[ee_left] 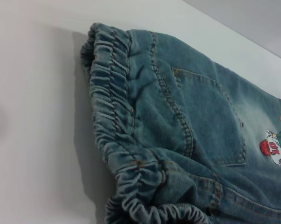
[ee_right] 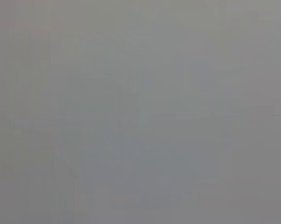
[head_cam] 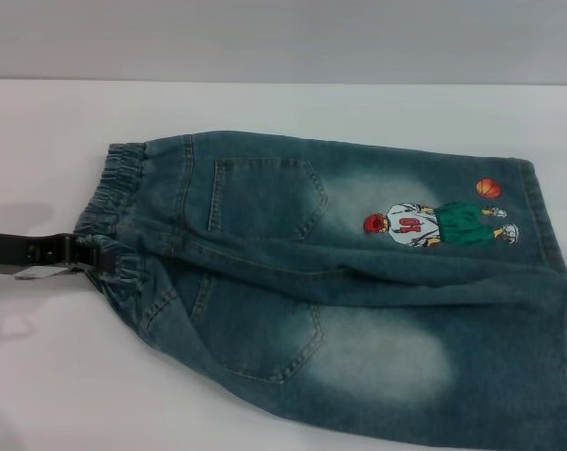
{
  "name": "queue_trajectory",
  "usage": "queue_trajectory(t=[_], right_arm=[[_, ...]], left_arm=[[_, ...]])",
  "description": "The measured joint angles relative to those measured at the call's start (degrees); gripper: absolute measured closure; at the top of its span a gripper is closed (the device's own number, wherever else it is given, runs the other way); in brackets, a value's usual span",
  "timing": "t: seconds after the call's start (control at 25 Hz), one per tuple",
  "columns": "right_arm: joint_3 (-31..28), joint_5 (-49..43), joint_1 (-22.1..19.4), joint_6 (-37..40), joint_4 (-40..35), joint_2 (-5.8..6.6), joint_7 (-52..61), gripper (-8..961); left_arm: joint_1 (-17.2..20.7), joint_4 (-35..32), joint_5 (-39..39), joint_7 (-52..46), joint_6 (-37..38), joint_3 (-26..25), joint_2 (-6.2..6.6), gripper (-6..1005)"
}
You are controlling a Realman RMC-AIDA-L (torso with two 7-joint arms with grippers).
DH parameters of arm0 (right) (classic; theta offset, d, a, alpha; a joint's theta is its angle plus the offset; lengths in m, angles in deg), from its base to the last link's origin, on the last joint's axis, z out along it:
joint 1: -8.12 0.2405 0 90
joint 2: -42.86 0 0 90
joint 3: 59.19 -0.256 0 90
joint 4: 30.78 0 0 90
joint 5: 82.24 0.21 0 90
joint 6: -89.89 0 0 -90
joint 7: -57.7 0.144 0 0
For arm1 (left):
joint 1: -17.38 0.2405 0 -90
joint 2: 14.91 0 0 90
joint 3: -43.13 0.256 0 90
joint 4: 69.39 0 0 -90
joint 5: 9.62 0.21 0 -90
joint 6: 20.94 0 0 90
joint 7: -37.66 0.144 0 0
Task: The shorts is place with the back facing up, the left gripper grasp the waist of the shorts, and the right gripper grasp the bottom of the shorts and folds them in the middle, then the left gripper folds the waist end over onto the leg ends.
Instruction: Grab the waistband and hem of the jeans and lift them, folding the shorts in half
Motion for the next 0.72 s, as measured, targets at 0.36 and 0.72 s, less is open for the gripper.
queue_trajectory(t=[0.36, 0.72], right_arm=[[-0.01, 25.59, 1.04, -0.14, 11.93, 0.17, -20.37, 395], [0.44, 41.56, 2.12, -1.1, 18.48, 1.32, -20.42, 395]], left_arm=[[-0.58, -0.07, -0.06, 0.1, -0.89, 0.0, -0.35, 959], [-0.88, -0.07, -0.16, 0.15, -1.82, 0.0, -0.81, 959]])
